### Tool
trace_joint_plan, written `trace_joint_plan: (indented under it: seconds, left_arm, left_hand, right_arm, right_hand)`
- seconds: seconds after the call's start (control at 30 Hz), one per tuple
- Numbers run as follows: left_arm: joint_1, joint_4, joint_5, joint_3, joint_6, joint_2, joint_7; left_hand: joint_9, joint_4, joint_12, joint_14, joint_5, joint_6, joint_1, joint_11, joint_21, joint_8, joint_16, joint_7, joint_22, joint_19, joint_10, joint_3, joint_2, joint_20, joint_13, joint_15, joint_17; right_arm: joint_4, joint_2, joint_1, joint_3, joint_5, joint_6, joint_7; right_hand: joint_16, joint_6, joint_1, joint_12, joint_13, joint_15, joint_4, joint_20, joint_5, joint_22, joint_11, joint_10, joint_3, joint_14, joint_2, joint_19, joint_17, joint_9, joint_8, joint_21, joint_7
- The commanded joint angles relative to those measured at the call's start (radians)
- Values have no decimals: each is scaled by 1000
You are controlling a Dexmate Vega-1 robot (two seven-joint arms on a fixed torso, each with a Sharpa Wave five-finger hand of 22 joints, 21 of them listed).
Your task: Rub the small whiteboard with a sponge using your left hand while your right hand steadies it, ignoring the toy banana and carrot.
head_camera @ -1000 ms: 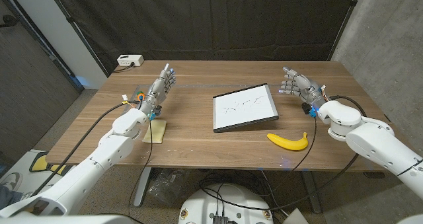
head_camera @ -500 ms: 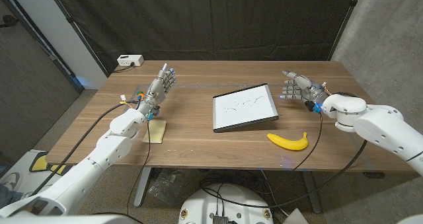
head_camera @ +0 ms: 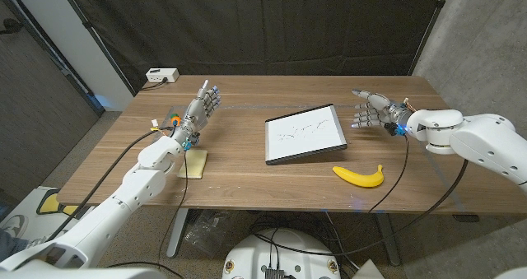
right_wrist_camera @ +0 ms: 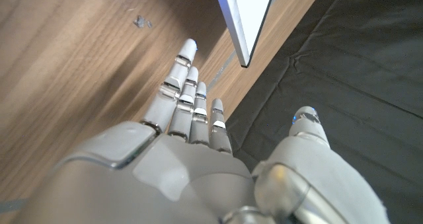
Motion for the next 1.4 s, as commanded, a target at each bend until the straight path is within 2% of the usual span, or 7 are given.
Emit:
trace_joint_plan:
  seconds: [0.03,0.37,0.57,0.93,1.07,1.23,1.4]
  left_arm:
    - [4,-6,-13,-1,13,13,-23]
    - [16,-10,-18,-7,2,12,-25]
    - [28,-11,-8,-3,-20,-5,-8]
    - [58,-43,-17,-18,-4,16,14]
    - [55,-37,-24,-19,0,13,11]
    - [47,-31,-26,-18,8,17,1]
    - [40,-31,-27,-17,22,24,-3]
  left_hand:
    - [4,-1,-2,2,-2,-1,5,4,5,1,-3,-3,5,-6,-3,-1,-4,6,4,-1,3]
    - [4,0,-4,0,-4,-3,7,3,4,-1,-4,-5,5,-10,-7,-1,0,9,4,0,4]
    - [4,0,2,15,-8,16,11,2,8,4,1,-8,5,-3,12,-1,6,17,4,-5,4]
    - [4,-1,1,19,-11,22,15,1,8,4,1,-7,5,-2,13,-1,11,20,4,-5,4]
    - [4,-1,0,19,-13,23,16,0,9,3,0,-8,5,-2,12,-1,12,24,4,-5,4]
    - [4,-1,-1,20,-14,26,18,3,9,4,0,-8,5,-1,13,-1,14,27,5,-4,4]
    - [4,-2,-1,21,-15,27,19,2,9,3,0,-7,5,-1,13,-1,16,29,5,-1,4]
  right_arm:
    - [-12,-67,112,-73,54,-162,39]
    - [1,-69,183,-136,58,-214,78]
    - [33,-54,235,-184,44,-234,115]
    - [69,-21,296,-237,22,-242,165]
    - [74,-17,317,-251,16,-252,187]
    - [111,-12,339,-266,26,-250,254]
    - [128,-12,349,-273,26,-245,289]
  right_hand:
    - [9,19,7,8,3,-3,4,-6,-1,-1,-5,24,-3,22,-8,21,2,6,11,4,64]
    - [9,27,28,11,3,-20,0,-24,1,3,-15,49,6,57,4,44,2,7,8,7,64]
    - [1,37,73,8,3,-32,-16,-38,3,1,-22,53,24,62,16,45,0,9,8,0,64]
    - [-3,38,118,5,3,-52,-26,-55,1,1,-30,61,38,75,21,57,-1,10,3,-3,64]
    - [-9,33,171,-1,3,-53,-36,-71,3,1,-28,58,54,76,27,72,-1,11,-2,-4,64]
    - [-11,29,216,-7,3,-58,-38,-91,4,0,-20,54,67,81,29,89,-1,12,-6,-5,65]
    - [-12,28,244,-9,3,-60,-40,-95,4,0,-18,54,75,82,31,92,0,13,-8,-8,66]
